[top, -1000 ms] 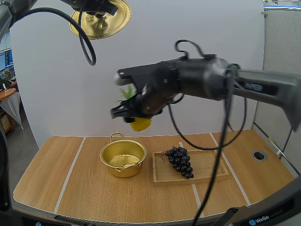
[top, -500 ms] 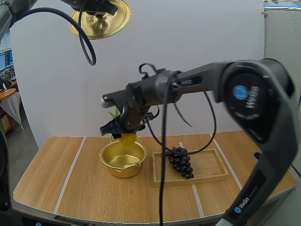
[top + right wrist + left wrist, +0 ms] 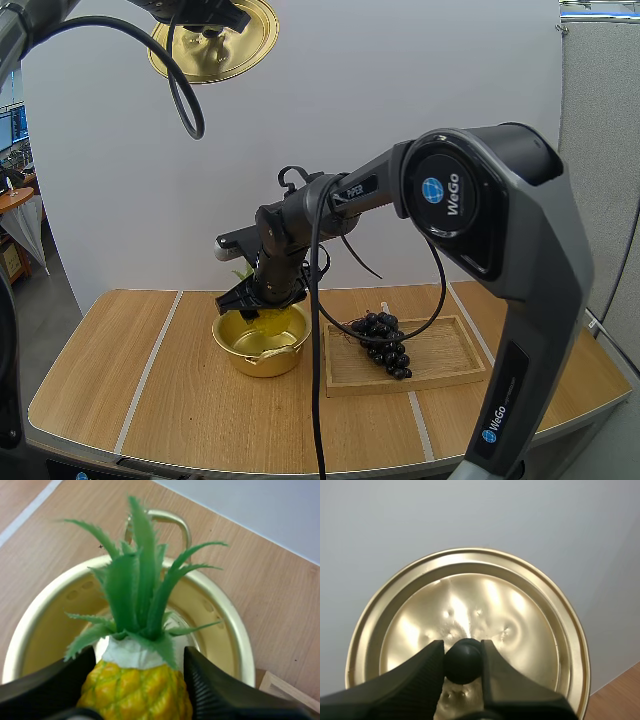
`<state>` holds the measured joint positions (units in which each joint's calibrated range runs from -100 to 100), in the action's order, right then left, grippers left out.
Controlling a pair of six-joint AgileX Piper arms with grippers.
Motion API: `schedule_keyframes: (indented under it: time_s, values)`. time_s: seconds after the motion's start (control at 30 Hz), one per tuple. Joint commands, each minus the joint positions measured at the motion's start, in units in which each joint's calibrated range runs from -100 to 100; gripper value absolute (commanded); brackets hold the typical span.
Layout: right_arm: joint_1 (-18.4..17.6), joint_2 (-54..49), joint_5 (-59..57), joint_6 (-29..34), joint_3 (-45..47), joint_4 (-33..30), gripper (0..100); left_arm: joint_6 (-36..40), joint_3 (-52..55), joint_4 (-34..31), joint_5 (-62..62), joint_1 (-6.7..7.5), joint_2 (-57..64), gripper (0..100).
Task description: Open the pot, put the pineapple inside, and close it
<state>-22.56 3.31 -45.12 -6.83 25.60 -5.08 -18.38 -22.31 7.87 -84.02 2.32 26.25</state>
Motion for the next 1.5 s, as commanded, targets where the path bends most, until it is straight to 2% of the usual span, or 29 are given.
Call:
schedule_keyframes:
  time_s: [0.0, 0.63, 0.67, 0.7, 0.73, 0.8, 0.83, 0.87, 1.13, 1.47]
  values:
    - [0.0, 1.3, -0.2, -0.1, -0.4, 0.3, 0, 0.4, -0.4, 0.3, 1.5, 0.19, 0.6, 0]
    - [0.0, 4.7, 1.1, -0.5, -0.4, 0.2, 0, 0.4, -0.4, 0.3, 1.5, 0.19, 0.6, 0]
    - [0.0, 4.7, 0.9, -0.9, -0.4, 0.3, 9, 0.4, -0.4, 0.3, 1.5, 0.19, 0.6, 0]
    - [0.0, 4.7, 0.9, -1.2, -0.4, 0.6, 26, 0.4, -0.4, 0.3, 1.5, 0.19, 0.6, 0]
    - [0.0, 4.7, 0.7, -1.2, -0.4, 0.6, 36, 0.4, -0.4, 0.3, 1.5, 0.19, 0.6, 0]
    - [0.0, 4.7, 0.3, -1.2, -0.4, 0.6, 81, 0.4, -0.4, 0.3, 1.5, 0.19, 0.6, 0]
    - [0.0, 4.7, 0.1, -1.2, -0.4, 0.5, 95, 0.4, -0.4, 0.3, 1.5, 0.19, 0.6, 0]
    - [0.0, 4.7, -0.1, -1.2, -0.4, 0.5, 100, 0.4, -0.4, 0.3, 1.5, 0.19, 0.6, 0]
    - [0.0, -1.2, -0.4, -1.0, -0.4, 1.4, 100, 0.4, -0.4, 0.3, 1.5, 0.19, 0.6, 0]
    - [0.0, -22.3, -9.1, -1.0, -0.4, 1.4, 100, 0.4, -0.4, 0.3, 1.5, 0.19, 0.6, 0]
